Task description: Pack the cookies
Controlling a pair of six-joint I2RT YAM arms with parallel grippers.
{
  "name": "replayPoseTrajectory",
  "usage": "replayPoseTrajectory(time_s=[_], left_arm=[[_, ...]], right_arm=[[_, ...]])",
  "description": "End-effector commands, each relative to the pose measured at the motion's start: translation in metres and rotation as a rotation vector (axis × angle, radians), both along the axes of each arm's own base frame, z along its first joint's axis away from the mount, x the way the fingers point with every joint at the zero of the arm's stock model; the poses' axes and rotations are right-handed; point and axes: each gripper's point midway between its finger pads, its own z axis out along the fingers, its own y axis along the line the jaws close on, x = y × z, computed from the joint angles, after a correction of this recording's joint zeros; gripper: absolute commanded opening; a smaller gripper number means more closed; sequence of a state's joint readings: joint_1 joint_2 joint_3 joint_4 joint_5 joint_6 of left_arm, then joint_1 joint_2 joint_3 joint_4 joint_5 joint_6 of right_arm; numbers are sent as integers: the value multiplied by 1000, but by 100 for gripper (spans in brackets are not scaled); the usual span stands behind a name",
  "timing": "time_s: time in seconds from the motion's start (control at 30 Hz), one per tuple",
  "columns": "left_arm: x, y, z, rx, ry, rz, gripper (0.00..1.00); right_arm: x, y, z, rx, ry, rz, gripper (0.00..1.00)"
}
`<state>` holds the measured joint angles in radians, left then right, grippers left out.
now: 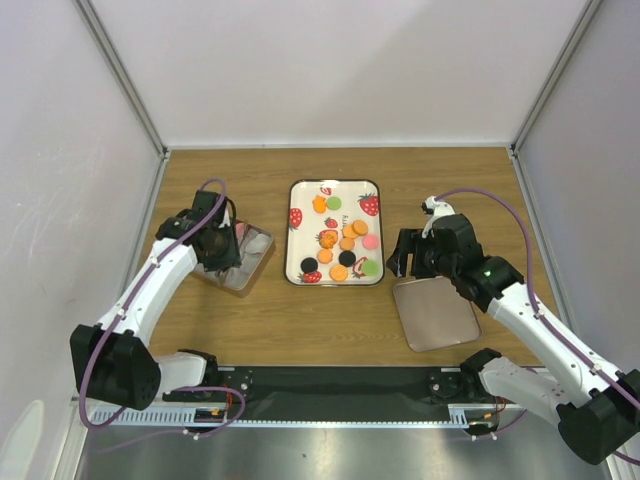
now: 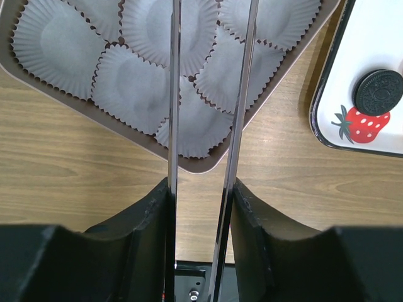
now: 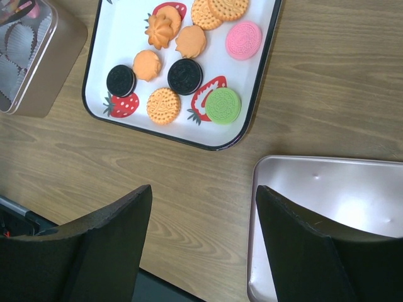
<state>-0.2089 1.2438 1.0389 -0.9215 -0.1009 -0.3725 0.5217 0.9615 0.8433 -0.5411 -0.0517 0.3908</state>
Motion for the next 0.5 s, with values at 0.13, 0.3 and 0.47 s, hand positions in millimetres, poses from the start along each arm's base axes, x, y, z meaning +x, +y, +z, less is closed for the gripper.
replayPoseTrajectory(time_s=[0.13, 0.3, 0.47], left_arm=[[7, 1, 0, -11, -36, 1, 43], [7, 2, -2, -10, -33, 2, 45], [6, 1, -5, -15, -32, 0, 46]], right_arm=[[4, 2, 8, 21, -39, 6, 73], [4, 3, 8, 25, -37, 11, 73], [3, 3, 8, 23, -38, 10, 73]])
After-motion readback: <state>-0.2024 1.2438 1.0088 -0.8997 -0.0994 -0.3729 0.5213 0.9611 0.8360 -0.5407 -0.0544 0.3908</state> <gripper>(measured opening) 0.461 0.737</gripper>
